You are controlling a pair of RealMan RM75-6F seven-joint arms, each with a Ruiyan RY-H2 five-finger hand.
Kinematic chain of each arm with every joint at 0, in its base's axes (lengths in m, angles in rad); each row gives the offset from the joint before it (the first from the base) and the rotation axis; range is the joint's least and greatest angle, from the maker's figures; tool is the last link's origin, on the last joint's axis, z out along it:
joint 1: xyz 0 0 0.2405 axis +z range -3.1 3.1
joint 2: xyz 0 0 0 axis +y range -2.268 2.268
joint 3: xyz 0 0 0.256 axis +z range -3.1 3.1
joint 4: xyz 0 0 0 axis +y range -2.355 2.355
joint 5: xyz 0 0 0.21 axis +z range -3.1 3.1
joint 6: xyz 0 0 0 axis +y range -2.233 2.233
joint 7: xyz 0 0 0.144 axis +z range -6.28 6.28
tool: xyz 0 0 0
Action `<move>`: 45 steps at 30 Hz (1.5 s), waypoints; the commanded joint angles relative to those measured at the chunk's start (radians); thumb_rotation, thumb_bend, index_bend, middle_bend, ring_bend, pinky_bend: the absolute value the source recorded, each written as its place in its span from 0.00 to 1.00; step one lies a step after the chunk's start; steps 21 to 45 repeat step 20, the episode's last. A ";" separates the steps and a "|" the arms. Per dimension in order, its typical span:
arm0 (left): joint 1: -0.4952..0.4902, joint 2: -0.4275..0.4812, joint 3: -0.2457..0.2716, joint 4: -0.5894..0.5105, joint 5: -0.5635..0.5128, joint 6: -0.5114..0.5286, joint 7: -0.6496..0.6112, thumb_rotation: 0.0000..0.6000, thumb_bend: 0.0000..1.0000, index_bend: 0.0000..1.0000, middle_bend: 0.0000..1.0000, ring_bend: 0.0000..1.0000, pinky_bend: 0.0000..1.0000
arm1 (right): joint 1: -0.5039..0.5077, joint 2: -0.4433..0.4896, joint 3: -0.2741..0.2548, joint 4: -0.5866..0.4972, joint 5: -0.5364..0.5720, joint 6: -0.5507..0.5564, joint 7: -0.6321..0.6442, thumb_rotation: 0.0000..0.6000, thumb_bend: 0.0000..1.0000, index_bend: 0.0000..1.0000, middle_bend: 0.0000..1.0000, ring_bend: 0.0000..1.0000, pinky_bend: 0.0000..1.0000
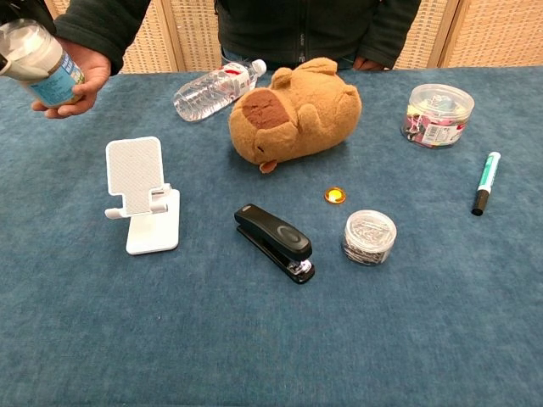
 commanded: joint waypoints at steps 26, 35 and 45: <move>0.376 0.179 0.134 -0.161 0.093 0.406 -0.209 1.00 0.00 0.00 0.00 0.00 0.00 | -0.002 -0.003 -0.004 -0.007 -0.013 0.007 -0.018 1.00 0.00 0.00 0.00 0.00 0.00; 0.376 0.179 0.134 -0.161 0.093 0.406 -0.209 1.00 0.00 0.00 0.00 0.00 0.00 | -0.002 -0.003 -0.004 -0.007 -0.013 0.007 -0.018 1.00 0.00 0.00 0.00 0.00 0.00; 0.376 0.179 0.134 -0.161 0.093 0.406 -0.209 1.00 0.00 0.00 0.00 0.00 0.00 | -0.002 -0.003 -0.004 -0.007 -0.013 0.007 -0.018 1.00 0.00 0.00 0.00 0.00 0.00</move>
